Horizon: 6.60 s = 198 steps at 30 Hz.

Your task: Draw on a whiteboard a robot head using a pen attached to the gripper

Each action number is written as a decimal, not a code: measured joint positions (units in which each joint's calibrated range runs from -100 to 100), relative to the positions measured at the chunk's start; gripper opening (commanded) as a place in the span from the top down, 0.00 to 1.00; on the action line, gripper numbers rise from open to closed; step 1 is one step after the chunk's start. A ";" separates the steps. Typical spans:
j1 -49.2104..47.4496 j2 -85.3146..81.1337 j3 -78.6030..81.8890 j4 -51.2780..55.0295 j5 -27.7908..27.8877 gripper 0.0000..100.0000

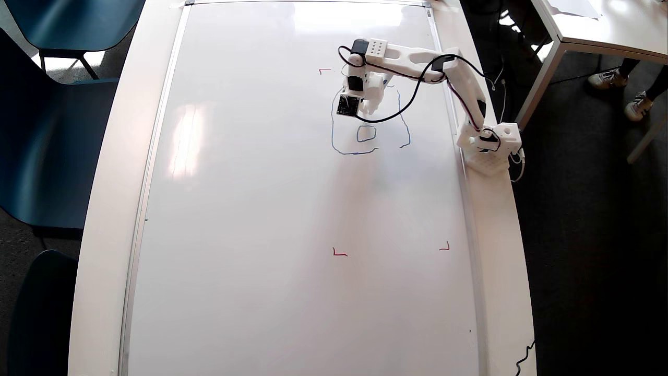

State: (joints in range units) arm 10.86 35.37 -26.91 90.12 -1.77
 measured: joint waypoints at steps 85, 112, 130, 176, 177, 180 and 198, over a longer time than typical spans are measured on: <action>-2.87 -12.88 5.30 3.72 -1.06 0.99; -1.73 -22.02 30.61 0.68 0.58 0.99; -2.64 -12.79 22.29 1.01 0.58 0.99; 2.26 -15.16 26.68 0.68 2.22 0.99; 2.26 -15.33 26.86 0.68 2.22 0.99; 2.26 -16.35 28.14 0.68 2.22 0.99; -1.51 -17.45 29.51 -0.08 2.17 0.99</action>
State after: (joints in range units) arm 9.35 17.92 2.60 90.03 0.40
